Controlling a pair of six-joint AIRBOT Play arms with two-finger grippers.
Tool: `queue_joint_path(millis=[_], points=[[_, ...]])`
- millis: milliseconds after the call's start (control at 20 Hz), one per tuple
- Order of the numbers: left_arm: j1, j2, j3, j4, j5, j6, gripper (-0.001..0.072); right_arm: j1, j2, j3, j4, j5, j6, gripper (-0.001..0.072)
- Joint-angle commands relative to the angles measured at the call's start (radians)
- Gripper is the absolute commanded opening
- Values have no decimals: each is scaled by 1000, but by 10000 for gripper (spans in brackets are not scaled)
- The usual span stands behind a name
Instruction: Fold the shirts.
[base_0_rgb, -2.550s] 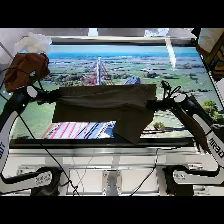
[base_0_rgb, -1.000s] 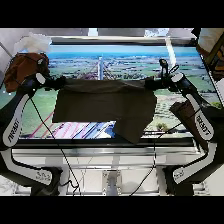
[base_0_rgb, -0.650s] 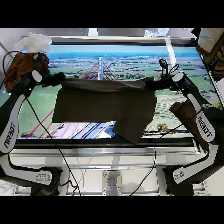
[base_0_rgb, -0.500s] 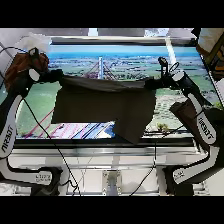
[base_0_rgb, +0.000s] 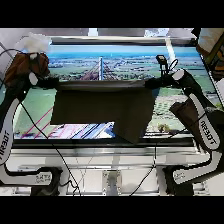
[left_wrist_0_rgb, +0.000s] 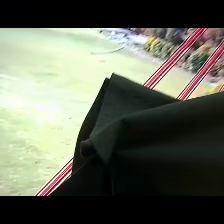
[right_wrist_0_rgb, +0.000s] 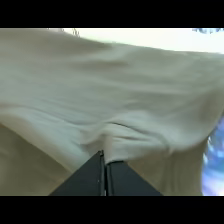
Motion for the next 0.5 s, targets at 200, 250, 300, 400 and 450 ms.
queue_joint_path(millis=[200,250,300,400,450], points=[[5,-30,-79,97,-38,-70,11,1,-1,-127,-164,43,125,27],[5,-35,-79,68,-26,-69,11,1,-1,-152,-152,19,125,27],[5,-38,-79,27,-8,-69,11,1,-1,-173,-137,-11,125,27],[5,-39,-79,-56,39,-68,11,2,-1,-185,-100,-65,124,27],[5,-39,-79,-82,64,-68,11,2,-1,-185,-72,-87,124,28]])
